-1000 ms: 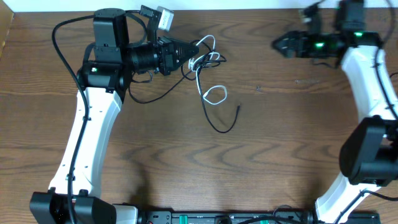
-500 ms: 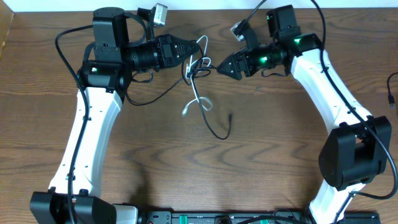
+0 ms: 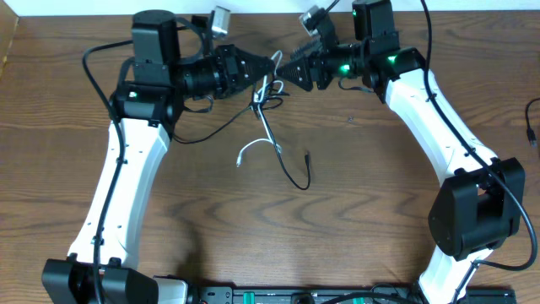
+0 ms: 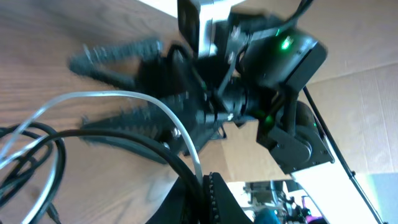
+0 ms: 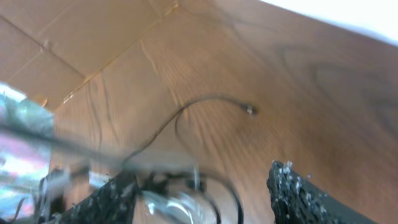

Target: Untangle cables

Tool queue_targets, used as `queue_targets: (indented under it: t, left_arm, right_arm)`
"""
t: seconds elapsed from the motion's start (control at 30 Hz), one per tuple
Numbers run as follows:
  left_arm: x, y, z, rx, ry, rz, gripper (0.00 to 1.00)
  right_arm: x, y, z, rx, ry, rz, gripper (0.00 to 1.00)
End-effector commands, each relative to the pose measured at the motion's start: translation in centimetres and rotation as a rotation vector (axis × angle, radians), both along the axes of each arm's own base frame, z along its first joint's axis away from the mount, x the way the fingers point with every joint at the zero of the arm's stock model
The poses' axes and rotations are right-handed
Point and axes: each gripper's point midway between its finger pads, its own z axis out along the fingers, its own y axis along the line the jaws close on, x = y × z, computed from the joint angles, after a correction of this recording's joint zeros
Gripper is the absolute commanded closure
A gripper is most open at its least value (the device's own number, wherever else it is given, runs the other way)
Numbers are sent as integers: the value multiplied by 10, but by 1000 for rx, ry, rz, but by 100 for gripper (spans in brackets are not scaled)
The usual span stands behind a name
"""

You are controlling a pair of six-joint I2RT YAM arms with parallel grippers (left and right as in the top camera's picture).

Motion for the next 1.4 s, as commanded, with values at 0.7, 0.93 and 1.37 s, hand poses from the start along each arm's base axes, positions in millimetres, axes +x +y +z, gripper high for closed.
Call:
queue_targets:
  t: [0.7,0.93,1.37]
  left_arm:
    - [-18,-22,6,-16,-14,-89,58]
    - [-9,-2,-54,269,27,54,49]
    - [1,-21,-154,611,59,39,43]
  right_arm:
    - [56,-71,-46,-210,170,-532,99]
    - [28,-65,-60,-222,295,-444,99]
    - [4,-106,-39,-259,346,-479,99]
